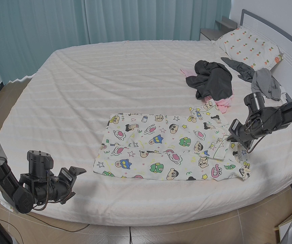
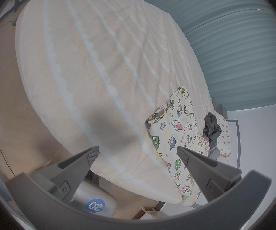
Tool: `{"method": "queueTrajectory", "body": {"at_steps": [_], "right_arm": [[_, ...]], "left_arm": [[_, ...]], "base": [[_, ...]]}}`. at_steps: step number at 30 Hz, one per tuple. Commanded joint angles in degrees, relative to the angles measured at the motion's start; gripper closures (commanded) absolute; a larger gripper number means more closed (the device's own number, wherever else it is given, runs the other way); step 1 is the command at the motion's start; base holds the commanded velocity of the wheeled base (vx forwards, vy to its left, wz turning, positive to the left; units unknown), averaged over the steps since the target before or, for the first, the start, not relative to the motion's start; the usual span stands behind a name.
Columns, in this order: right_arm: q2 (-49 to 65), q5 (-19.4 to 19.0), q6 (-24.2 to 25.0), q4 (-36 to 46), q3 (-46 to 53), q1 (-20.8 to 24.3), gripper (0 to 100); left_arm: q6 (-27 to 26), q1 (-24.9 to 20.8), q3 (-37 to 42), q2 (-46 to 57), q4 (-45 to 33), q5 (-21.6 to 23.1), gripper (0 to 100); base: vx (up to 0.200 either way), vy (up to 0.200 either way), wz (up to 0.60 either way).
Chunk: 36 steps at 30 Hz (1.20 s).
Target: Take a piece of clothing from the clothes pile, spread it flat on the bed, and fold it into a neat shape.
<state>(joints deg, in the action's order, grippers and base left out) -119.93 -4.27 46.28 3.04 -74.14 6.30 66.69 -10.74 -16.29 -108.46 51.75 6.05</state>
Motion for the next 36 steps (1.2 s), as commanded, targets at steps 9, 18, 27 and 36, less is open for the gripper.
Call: {"method": "queueTrajectory", "body": {"at_steps": [9, 18, 27, 36], "right_arm": [[10.2, 3.1, 0.4, -3.8, 17.0, 3.6, 100], [9.8, 7.1, 3.5, -28.1, 35.6, 6.2, 100], [5.9, 7.2, 6.8, -44.8, 46.7, 7.9, 0], [15.9, 7.2, 7.5, -50.0, 54.3, 9.3, 0]], "left_arm": [[0.0, 0.0, 0.3, 0.3, 0.0, 0.0, 0], [0.1, -0.2, 0.7, 0.4, 0.0, 0.0, 0], [0.1, -0.2, 0.8, 0.3, 0.0, 0.0, 0], [0.1, -0.2, 0.9, 0.2, 0.0, -0.1, 0]], "base": [[0.0, 0.0, 0.0], [0.0, 0.0, 0.0], [0.0, 0.0, 0.0], [0.0, 0.0, 0.0]]}}
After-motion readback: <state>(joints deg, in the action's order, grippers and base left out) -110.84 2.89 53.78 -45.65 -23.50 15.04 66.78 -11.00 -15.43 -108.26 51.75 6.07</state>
